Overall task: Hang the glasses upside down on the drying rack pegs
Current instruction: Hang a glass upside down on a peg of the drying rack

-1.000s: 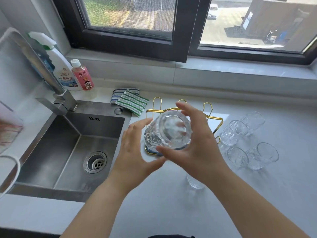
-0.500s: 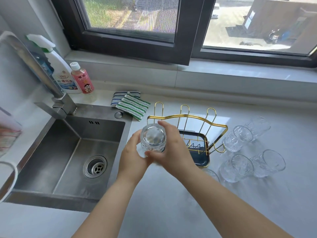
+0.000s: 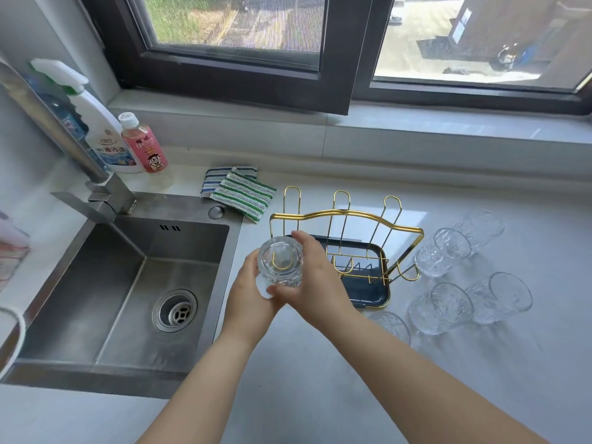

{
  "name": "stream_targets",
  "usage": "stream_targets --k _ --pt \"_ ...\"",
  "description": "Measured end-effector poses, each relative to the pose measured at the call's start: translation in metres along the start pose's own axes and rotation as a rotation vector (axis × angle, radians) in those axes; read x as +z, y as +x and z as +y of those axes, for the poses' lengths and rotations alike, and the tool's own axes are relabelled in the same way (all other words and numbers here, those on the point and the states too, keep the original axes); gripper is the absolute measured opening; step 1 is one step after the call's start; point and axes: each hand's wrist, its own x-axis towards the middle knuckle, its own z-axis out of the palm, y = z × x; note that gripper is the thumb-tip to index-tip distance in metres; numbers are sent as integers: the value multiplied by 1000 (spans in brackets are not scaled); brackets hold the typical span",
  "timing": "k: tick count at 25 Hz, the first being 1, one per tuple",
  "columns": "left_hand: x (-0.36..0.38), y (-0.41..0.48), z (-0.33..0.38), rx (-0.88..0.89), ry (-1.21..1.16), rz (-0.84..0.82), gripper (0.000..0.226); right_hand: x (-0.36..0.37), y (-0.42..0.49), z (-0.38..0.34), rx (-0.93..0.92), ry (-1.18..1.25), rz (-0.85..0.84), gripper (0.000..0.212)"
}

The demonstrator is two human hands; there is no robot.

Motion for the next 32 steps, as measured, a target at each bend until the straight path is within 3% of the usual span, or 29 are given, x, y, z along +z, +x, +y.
stream_targets --k 8,11,13,16,19,22,27,32 --pt "8 -13 -2 9 -31 -21 84 -19 -36 -2 -59 31 34 81" --pt "16 -23 -10 -136 65 34 91 -40 -67 13 -124 67 114 68" --pt "24 -37 -19 -257 139 51 77 -58 -93 36 -97 103 214 64" --pt "46 -66 -24 -243 193 -233 60 -74 -128 79 99 124 329 73" --pt "82 -71 -15 -79 230 -443 82 -68 -144 115 317 96 242 84" --pt "115 -60 -1 -17 229 -531 96 -59 -135 131 386 101 91 83" --pt "130 -57 8 10 176 -490 78 -59 -121 132 331 130 31 64" --pt "102 -63 32 53 61 -428 65 -80 -127 122 276 327 3 68"
